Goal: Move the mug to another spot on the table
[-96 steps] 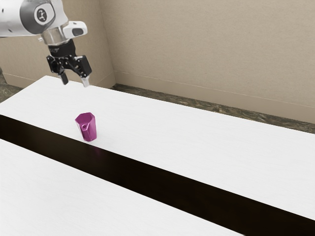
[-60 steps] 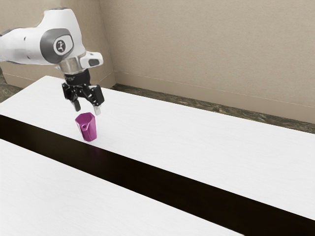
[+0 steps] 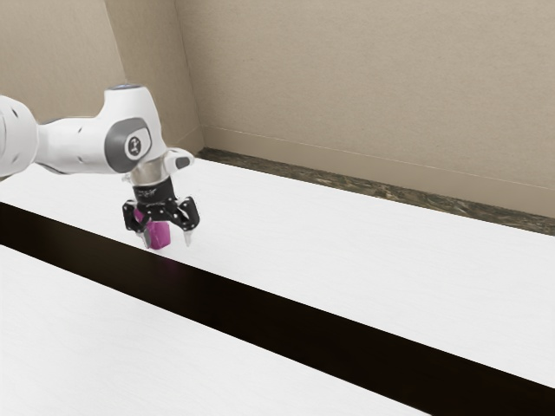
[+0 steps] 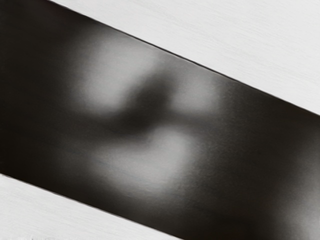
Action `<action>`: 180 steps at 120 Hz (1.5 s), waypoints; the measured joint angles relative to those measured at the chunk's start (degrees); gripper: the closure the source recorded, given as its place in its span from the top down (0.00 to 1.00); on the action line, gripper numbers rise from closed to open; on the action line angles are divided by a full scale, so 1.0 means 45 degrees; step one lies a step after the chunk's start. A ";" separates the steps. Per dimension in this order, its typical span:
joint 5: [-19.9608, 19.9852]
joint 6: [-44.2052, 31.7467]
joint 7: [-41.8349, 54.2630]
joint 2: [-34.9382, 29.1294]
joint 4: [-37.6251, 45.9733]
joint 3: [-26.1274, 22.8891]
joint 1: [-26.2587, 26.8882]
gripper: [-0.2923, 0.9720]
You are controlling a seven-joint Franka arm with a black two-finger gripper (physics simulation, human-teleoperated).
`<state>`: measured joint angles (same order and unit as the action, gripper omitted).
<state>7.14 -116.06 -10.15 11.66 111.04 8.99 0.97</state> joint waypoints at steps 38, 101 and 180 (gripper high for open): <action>-0.1545 -0.3531 -0.1972 0.1562 0.0698 0.0323 -0.0803 0.75; -0.2849 -0.8627 -0.3615 0.2475 0.1077 0.0878 -0.0900 0.53; -0.3758 -0.9668 -0.4335 0.2839 0.0998 0.1422 -0.0731 0.33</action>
<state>-9.77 -159.56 -29.66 24.44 115.53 15.39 -2.33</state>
